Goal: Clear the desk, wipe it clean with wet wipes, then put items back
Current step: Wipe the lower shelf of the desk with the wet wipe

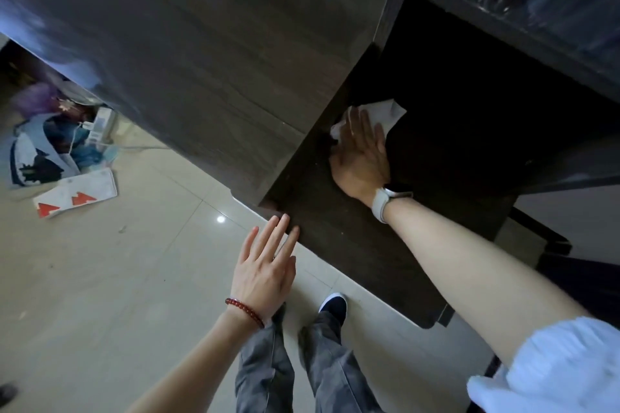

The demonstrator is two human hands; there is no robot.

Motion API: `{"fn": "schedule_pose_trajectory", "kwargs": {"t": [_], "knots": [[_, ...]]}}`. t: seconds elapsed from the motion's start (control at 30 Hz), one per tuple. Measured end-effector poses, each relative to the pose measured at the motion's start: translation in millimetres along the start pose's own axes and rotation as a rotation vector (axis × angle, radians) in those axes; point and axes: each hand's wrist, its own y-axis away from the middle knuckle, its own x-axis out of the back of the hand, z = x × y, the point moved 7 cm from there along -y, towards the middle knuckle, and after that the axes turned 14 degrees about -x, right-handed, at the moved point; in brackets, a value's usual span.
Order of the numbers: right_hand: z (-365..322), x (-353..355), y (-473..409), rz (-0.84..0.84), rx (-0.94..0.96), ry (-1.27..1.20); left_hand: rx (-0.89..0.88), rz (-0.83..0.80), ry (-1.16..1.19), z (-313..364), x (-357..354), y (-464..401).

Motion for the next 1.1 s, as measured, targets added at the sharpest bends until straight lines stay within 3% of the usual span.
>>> {"fn": "schedule_pose_trajectory", "kwargs": {"t": [0.07, 0.23, 0.3, 0.37, 0.47, 0.5, 0.53, 0.63, 0.73, 0.93, 1.1], "knots": [[-4.8, -2.4, 17.5, 0.022, 0.073, -0.008, 0.005, 0.011, 0.015, -3.2, -0.9, 6.2], [-30.2, -36.3, 122.8, -0.141, 0.532, 0.112, 0.052, 0.06, 0.019, -17.2, 3.8, 12.7], [-22.9, -34.9, 115.1, -0.168, 0.631, 0.159, 0.052, 0.052, 0.0, -21.1, 4.1, 13.5], [-7.6, -20.8, 76.5, -0.105, 0.553, 0.202, 0.048, 0.038, 0.0, -22.3, 5.4, 13.2], [22.3, -2.6, 22.4, -0.024, 0.089, 0.093, 0.085, 0.0, -0.02, -24.4, 4.8, 11.7], [17.8, -4.9, 27.1, -0.014, 0.011, 0.059, 0.116, -0.01, -0.009, -26.8, 4.1, 13.1], [4.5, -11.2, 42.1, -0.005, 0.017, 0.045, 0.155, -0.012, 0.014, -30.5, 3.9, 15.2], [-38.6, -34.7, 117.1, -0.051, 0.265, 0.075, 0.262, 0.015, 0.132, -44.0, 4.5, 22.9], [-13.3, -43.7, 168.3, -0.141, 0.388, 0.161, 0.236, 0.011, 0.187, -43.2, 7.9, 28.2], [75.7, -30.9, 204.9, -0.203, 0.322, 0.18, 0.183, -0.05, 0.248, -33.9, 6.3, 18.3], [14.1, -36.6, 181.4, -0.155, 0.329, 0.163, 0.219, -0.104, 0.247, -41.8, 7.9, 10.5]]}}
